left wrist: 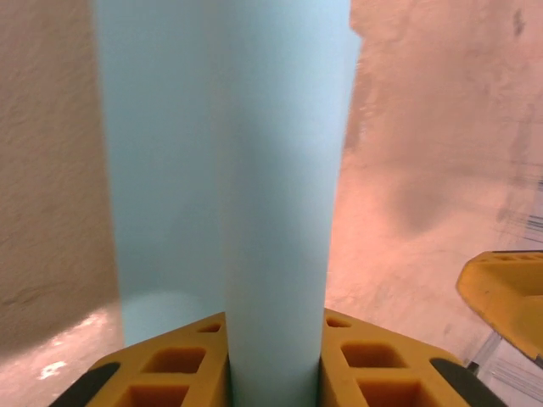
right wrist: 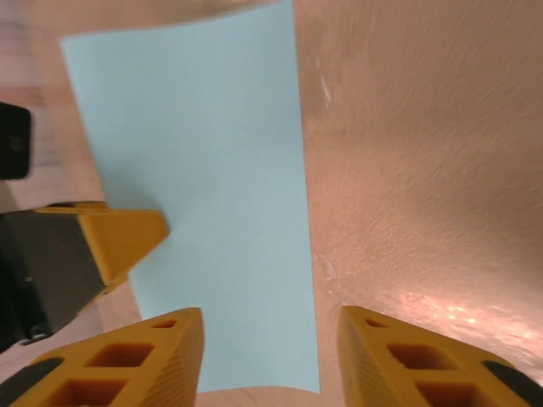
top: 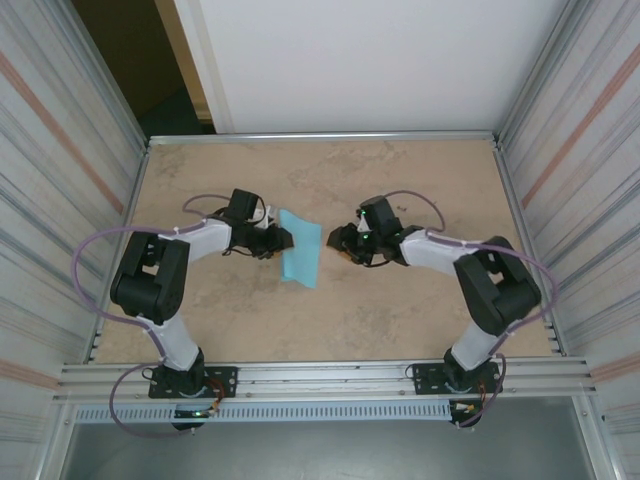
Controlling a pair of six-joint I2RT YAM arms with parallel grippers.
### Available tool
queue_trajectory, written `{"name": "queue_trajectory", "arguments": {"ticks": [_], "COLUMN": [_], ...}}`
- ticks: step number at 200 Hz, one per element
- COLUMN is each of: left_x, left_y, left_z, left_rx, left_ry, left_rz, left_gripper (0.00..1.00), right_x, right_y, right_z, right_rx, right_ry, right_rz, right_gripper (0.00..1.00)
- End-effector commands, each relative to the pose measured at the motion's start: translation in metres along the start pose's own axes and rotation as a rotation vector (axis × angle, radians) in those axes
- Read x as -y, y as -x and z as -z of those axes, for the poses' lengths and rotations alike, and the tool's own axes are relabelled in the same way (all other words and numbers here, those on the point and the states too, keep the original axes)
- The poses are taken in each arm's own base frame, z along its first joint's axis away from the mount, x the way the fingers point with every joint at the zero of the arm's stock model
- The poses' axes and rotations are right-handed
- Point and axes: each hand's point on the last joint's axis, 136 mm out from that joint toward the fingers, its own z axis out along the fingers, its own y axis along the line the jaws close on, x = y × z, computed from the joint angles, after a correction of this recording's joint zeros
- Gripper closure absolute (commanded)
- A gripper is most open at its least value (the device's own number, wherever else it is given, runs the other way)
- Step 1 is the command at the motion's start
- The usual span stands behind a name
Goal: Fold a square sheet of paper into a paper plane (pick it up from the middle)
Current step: First fold in half a square sheet of paper at the center of the table.
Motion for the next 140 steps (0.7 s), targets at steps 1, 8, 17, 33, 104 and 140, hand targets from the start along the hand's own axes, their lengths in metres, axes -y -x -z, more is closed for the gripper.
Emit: {"name": "queue_trajectory", "arguments": {"ticks": [1,8,17,33,104,140], "left_x": [0.060,0.076,0.096,0.129,0.186,0.184], "left_y": [0.008,0.008,0.005,0.003,-0.005,-0.008], "left_z": [0.025,0.031,0.038,0.050,0.073,0.070], "left_rx": [0.013,0.008,-0.002,-0.018,-0.082,-0.100], "left_ry": [-0.171,-0.231,-0.310,-0.439,-0.656,-0.658], "left_rz": [-0.117,-0.131,-0.144,-0.159,-0.158,-0.152], "left_gripper": [0.74,0.74,0.74,0.74,0.73,0.73], "right_x": [-0.008,-0.010,-0.016,-0.027,-0.069,-0.082], "right_y": [0.017,0.019,0.020,0.022,0.017,0.017], "right_z": [0.027,0.035,0.044,0.060,0.086,0.089], "right_rx": [0.081,0.091,0.094,0.103,0.055,0.030], "right_ry": [0.065,0.095,0.139,0.209,0.420,0.479], "right_rz": [0.024,0.028,0.042,0.077,0.113,0.117], "right_gripper": [0.47,0.43,0.37,0.27,0.14,0.21]}}
